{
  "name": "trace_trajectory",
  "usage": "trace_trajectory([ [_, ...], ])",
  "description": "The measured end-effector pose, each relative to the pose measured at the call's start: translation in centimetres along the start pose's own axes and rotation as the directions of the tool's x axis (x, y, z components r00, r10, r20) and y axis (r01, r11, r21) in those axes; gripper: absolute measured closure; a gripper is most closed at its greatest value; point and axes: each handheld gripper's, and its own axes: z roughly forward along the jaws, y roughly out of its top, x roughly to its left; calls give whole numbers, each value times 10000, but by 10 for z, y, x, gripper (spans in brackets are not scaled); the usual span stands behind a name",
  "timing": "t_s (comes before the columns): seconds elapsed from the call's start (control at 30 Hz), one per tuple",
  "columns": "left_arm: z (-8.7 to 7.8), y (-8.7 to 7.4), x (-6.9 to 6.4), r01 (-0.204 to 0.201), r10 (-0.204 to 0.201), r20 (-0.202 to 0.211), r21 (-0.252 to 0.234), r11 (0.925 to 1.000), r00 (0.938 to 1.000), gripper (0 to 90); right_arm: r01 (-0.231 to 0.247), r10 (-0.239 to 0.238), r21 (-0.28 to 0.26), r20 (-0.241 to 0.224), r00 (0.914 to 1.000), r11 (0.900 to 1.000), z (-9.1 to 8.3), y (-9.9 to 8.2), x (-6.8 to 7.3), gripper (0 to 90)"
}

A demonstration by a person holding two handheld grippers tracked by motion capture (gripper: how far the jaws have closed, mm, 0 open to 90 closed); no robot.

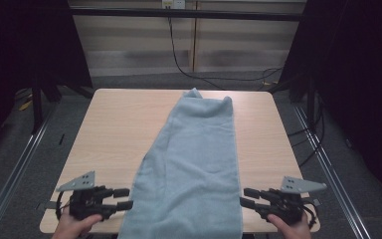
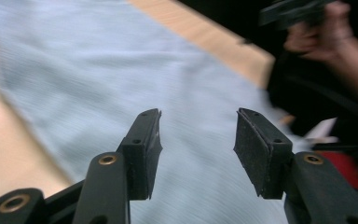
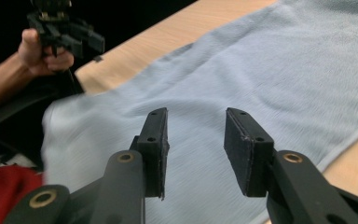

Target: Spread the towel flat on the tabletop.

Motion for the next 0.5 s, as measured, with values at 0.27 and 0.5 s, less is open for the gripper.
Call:
trace_trajectory([
  [0.27,55,20,65,690,-578,-1140,971,9929,9918,594,329,-432,1600,615,9972,9866,74,20,-45,621],
  [0.5,89,24,91,801,-477,-1975,1592,9840,9792,635,381,-829,2664,1591,9838,9631,126,26,-76,623],
])
